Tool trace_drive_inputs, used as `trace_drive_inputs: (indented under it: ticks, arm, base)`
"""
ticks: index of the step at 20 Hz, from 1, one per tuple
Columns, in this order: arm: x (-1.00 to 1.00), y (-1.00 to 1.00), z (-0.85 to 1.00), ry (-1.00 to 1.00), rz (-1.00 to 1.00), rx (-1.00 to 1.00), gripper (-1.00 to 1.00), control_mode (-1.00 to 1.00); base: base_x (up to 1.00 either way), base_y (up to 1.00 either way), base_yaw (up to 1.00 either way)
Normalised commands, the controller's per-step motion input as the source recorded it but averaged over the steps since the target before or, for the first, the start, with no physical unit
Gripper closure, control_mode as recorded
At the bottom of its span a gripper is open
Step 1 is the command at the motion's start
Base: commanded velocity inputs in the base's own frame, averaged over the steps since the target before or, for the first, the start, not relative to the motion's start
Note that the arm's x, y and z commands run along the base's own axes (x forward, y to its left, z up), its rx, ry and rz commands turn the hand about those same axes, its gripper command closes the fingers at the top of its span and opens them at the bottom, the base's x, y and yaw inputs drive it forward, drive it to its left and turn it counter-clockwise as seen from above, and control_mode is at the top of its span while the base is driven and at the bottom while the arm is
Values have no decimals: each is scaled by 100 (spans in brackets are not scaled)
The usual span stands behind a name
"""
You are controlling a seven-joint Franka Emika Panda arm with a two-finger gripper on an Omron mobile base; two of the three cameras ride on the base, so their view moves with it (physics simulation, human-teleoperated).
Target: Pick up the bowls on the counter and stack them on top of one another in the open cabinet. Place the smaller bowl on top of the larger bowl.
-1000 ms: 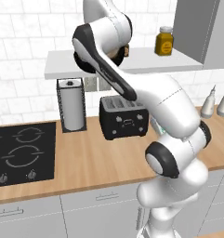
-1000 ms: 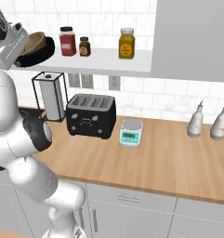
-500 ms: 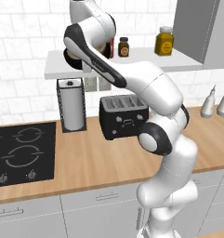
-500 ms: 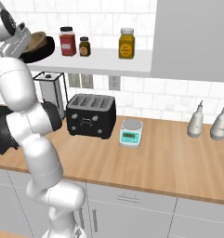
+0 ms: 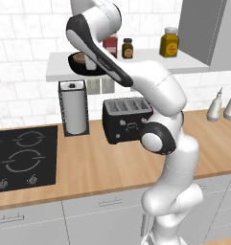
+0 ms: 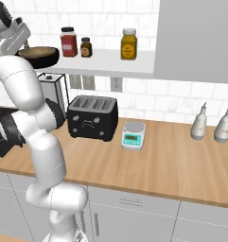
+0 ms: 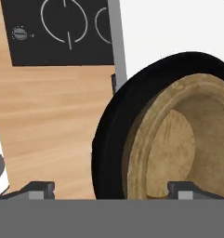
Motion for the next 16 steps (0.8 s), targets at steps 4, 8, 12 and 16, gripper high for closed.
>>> trace_drive_inputs:
  ticks: [4, 8, 12, 16]
  arm:
    - [-100, 0, -4, -18, 0, 2, -100, -100]
    - [-100, 0, -55, -10, 3, 1, -100, -100]
    - [-100, -1, -97, -1, 9, 0, -100, -100]
    - [-100, -2, -100, 2, 12, -3, -100, -100]
  base:
    - [0, 0, 0]
    - [0, 0, 0]
    - [0, 0, 0]
    - [0, 0, 0]
